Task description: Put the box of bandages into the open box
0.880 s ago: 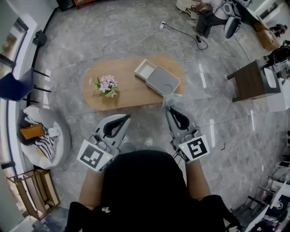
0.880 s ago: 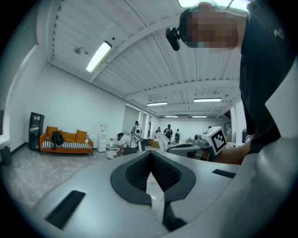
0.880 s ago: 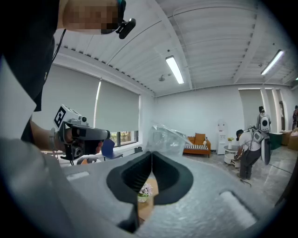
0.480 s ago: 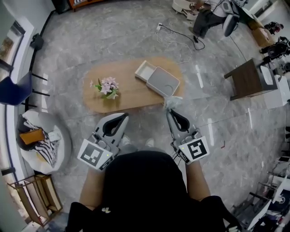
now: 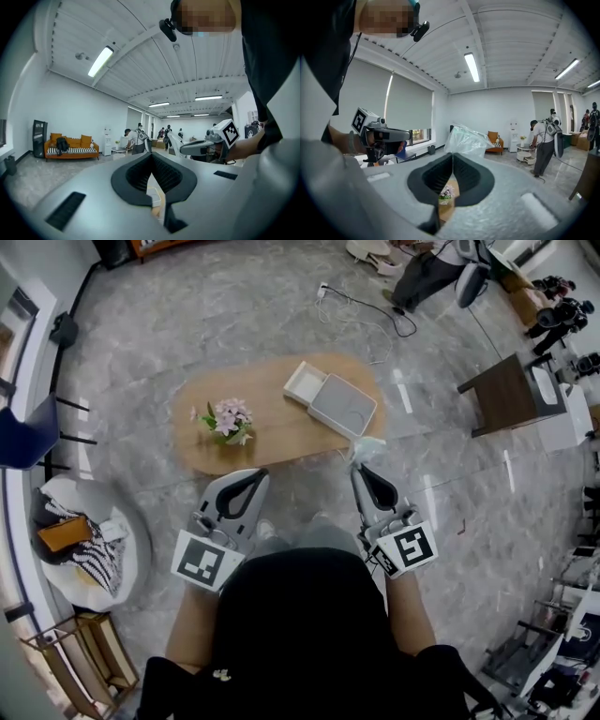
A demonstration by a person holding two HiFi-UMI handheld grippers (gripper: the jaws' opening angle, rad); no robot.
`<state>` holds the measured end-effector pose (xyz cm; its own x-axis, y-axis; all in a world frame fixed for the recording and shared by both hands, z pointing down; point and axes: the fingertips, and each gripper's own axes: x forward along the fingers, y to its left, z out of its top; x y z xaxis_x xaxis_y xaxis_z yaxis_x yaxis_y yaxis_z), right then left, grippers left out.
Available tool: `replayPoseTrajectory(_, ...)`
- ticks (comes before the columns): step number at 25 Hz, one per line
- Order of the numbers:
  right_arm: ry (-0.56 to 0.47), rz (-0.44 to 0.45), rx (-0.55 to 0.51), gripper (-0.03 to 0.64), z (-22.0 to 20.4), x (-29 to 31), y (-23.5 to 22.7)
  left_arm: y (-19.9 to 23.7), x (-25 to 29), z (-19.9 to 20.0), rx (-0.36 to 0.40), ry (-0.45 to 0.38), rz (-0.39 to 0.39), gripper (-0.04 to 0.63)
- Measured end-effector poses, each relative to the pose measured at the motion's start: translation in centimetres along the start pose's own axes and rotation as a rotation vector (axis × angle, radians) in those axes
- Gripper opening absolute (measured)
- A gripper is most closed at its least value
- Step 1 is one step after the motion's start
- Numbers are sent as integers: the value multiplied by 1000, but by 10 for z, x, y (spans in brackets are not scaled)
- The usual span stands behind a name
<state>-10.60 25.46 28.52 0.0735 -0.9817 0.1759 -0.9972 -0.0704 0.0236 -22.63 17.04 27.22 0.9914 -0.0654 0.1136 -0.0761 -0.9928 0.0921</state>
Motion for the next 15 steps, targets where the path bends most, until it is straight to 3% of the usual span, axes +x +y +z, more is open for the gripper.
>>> replayPoseTrajectory(8, 14, -18, 17, 3, -10, 24, -16, 24, 17, -11, -8, 22, -2, 11)
replayPoseTrajectory(15, 28, 16, 5, 3, -15, 52, -51, 47, 52, -13, -24, 28, 48, 11)
